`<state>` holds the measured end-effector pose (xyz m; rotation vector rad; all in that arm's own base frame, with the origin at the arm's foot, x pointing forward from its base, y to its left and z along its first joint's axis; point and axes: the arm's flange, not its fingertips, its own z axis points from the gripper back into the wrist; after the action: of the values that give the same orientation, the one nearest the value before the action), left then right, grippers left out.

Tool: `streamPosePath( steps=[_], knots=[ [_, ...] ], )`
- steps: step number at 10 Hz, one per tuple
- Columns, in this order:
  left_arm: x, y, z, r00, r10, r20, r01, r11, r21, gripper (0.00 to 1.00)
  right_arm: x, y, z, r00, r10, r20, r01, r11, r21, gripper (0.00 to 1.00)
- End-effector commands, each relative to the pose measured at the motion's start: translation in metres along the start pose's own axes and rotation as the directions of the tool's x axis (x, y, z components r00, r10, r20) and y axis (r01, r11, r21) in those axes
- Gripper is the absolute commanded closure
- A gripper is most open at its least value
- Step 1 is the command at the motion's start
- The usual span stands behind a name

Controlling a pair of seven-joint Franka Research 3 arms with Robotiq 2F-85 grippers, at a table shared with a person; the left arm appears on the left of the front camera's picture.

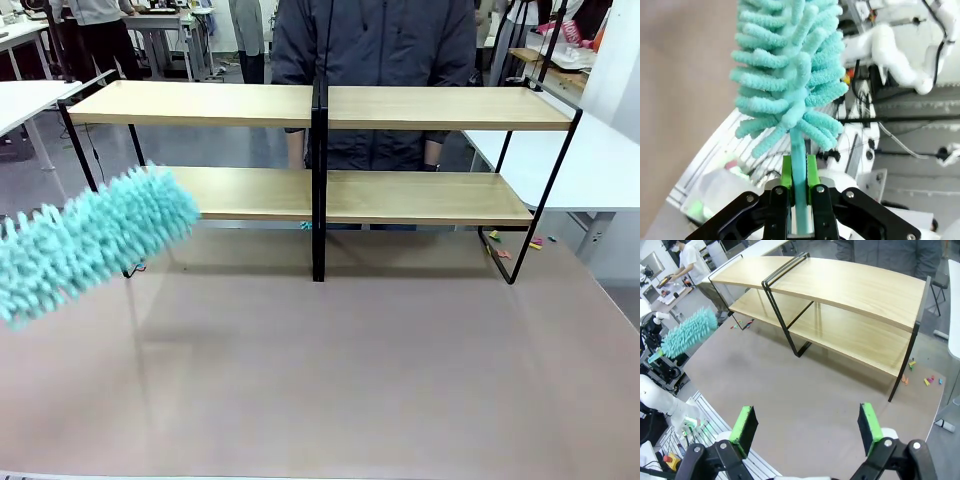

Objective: Clean the shelves.
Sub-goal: Clean another randomly selected level of the Shelf with the Duster.

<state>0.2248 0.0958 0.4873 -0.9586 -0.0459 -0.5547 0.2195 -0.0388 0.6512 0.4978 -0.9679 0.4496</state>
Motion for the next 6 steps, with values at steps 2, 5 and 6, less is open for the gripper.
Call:
streamPosePath(
  steps=[2, 5, 6],
  knots=[
    [0.001, 0.007, -0.028, 0.971, -0.067, -0.229, 0.067, 0.998, -0.005, 0.87, 0.000, 0.000, 0.000, 1.000, 0.003, 0.007, -0.003, 1.000, 0.014, 0.00],
    [0.032, 0.024, -0.077, 0.906, -0.048, -0.420, 0.037, 0.999, -0.033, 0.87, 0.000, 0.000, 0.000, 1.000, 0.003, 0.007, -0.003, 1.000, 0.014, 0.00],
    [0.044, 0.027, -0.090, 0.896, -0.046, -0.442, 0.042, 0.999, -0.017, 0.87, 0.000, 0.000, 0.000, 1.000, 0.003, 0.007, -0.003, 1.000, 0.014, 0.00]
  ],
)
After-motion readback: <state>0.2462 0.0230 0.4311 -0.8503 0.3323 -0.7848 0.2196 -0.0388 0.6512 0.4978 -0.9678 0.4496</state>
